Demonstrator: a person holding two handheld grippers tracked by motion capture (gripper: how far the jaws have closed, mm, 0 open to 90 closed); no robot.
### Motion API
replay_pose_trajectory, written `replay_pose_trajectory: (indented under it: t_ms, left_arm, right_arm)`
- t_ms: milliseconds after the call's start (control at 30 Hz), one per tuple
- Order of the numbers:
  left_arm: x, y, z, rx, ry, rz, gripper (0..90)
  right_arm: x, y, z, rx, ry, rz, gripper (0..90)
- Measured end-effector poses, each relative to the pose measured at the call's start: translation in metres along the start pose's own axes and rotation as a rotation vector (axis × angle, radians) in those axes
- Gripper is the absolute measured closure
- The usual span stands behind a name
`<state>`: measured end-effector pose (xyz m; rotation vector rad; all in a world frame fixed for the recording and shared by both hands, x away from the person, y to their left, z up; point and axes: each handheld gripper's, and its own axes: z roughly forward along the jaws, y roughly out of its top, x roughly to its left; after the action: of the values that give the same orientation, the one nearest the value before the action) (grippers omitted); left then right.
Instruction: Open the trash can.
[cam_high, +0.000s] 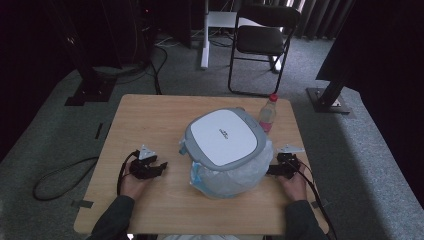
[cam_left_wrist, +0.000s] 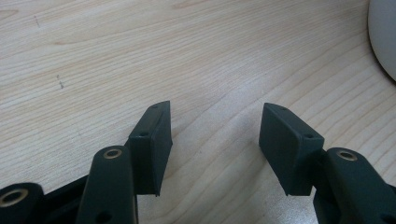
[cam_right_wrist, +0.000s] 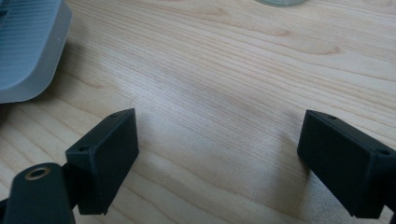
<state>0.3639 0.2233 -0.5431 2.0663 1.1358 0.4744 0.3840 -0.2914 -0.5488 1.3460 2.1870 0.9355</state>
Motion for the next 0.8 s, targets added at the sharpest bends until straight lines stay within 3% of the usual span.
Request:
replay_pose_trajectory:
  t_ms: [333, 367, 433, 533, 700, 800]
  left_arm:
    - [0.001, 0.000, 0.000, 0.001, -0.008, -0.010, 44.1]
    - [0.001, 0.000, 0.000, 0.001, -0.008, -0.010, 44.1]
    - [0.001, 0.000, 0.000, 0.000, -0.009, -0.012, 43.8]
    - [0.001, 0.000, 0.000, -0.001, -0.011, -0.015, 43.7]
    - [0.002, 0.000, 0.000, -0.002, -0.014, -0.020, 43.7]
    - [0.002, 0.000, 0.000, -0.002, -0.015, -0.021, 43.7]
  right_arm:
    - [0.000, 0.000, 0.000, 0.004, 0.006, -0.007, 12.9]
    - [0.000, 0.001, -0.001, 0.011, 0.002, -0.001, 18.6]
    - [-0.001, 0.005, -0.006, 0.034, -0.007, 0.010, 41.6]
    - [-0.006, 0.010, -0.008, 0.048, 0.023, 0.041, 62.6]
    - [-0.016, 0.023, -0.006, 0.016, -0.019, 0.080, 66.9]
    - [-0.026, 0.035, -0.003, -0.017, -0.070, 0.114, 69.3]
